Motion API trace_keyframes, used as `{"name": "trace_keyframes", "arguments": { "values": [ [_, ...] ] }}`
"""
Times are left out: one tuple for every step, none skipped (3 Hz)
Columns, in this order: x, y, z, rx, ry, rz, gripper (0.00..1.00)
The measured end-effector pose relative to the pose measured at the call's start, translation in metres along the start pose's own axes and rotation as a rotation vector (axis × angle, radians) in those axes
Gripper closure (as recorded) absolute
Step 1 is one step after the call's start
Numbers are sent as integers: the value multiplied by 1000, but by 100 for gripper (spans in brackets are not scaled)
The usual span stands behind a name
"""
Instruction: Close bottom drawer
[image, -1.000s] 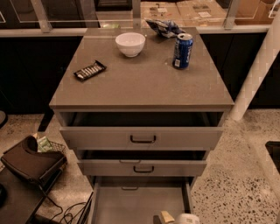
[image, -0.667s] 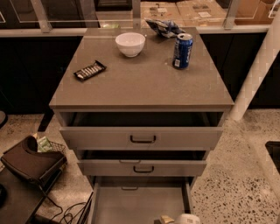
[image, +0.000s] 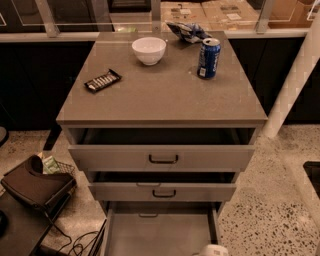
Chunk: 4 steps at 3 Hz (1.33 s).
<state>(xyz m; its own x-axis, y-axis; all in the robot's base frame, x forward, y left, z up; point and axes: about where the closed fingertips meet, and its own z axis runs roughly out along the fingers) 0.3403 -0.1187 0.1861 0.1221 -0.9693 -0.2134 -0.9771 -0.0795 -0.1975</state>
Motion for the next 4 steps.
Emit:
{"name": "trace_keyframes", "arguments": {
  "values": [
    [0,1,1,-2,-1,0,88],
    [-1,2,1,-3,-2,0,100],
    [-1,2,1,-3,-2,0,100],
    [0,-8,6,2,-12,3,100]
  ]
}}
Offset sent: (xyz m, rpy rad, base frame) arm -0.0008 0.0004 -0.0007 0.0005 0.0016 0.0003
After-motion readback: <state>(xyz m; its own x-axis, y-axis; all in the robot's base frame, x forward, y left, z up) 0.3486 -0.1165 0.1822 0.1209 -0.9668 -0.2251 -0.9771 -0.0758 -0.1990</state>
